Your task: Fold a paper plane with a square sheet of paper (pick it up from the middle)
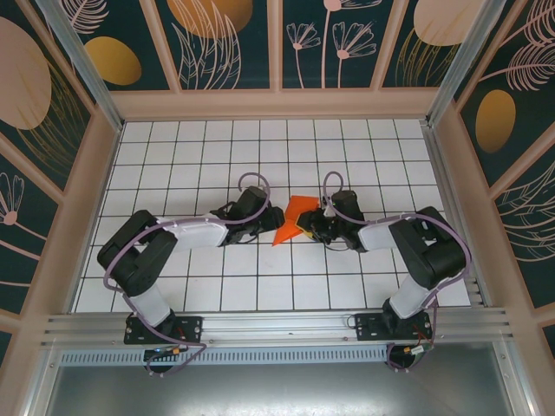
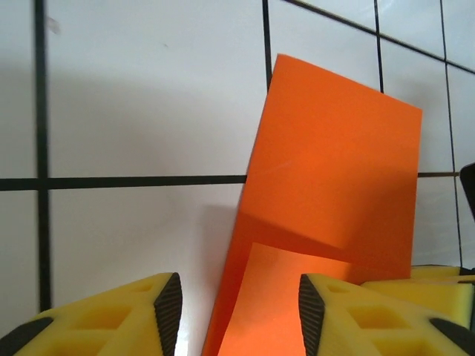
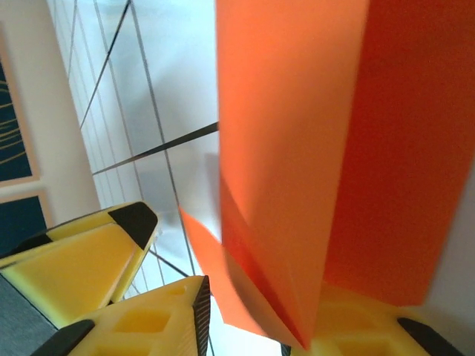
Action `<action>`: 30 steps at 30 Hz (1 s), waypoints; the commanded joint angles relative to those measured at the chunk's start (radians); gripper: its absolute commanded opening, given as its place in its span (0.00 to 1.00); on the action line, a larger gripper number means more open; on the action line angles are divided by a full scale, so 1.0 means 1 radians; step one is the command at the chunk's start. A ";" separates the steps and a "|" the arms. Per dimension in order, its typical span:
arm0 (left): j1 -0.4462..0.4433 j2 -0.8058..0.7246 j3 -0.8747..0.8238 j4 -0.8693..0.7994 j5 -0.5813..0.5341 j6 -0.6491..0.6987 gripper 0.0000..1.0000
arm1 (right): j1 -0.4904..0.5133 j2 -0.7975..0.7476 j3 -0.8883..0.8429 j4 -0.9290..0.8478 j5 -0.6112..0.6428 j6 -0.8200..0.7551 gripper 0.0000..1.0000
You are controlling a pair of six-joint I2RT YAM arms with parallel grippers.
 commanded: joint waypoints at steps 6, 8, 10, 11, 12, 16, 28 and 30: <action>0.069 -0.127 -0.080 -0.009 -0.022 -0.013 0.63 | 0.018 0.042 0.013 0.090 -0.004 -0.006 0.21; 0.078 -0.157 -0.103 -0.006 -0.029 -0.009 0.70 | 0.018 0.038 0.015 0.087 0.009 -0.004 0.15; 0.092 -0.191 -0.130 -0.004 -0.038 -0.001 0.77 | 0.018 0.028 0.015 0.083 0.019 0.002 0.10; 0.095 -0.207 -0.141 -0.001 -0.042 0.008 0.80 | 0.017 0.022 0.015 0.079 0.023 0.004 0.08; 0.097 -0.225 -0.152 0.001 -0.051 0.024 0.84 | 0.017 0.016 0.016 0.075 0.027 0.007 0.06; 0.097 -0.302 -0.208 0.034 -0.055 0.136 0.96 | 0.020 -0.016 0.030 0.018 0.045 0.030 0.05; 0.080 -0.414 -0.304 0.274 0.145 0.471 0.95 | 0.036 -0.048 0.168 -0.238 0.070 0.088 0.05; 0.060 -0.386 -0.306 0.312 0.122 0.515 0.94 | 0.037 -0.042 0.191 -0.283 0.077 0.097 0.05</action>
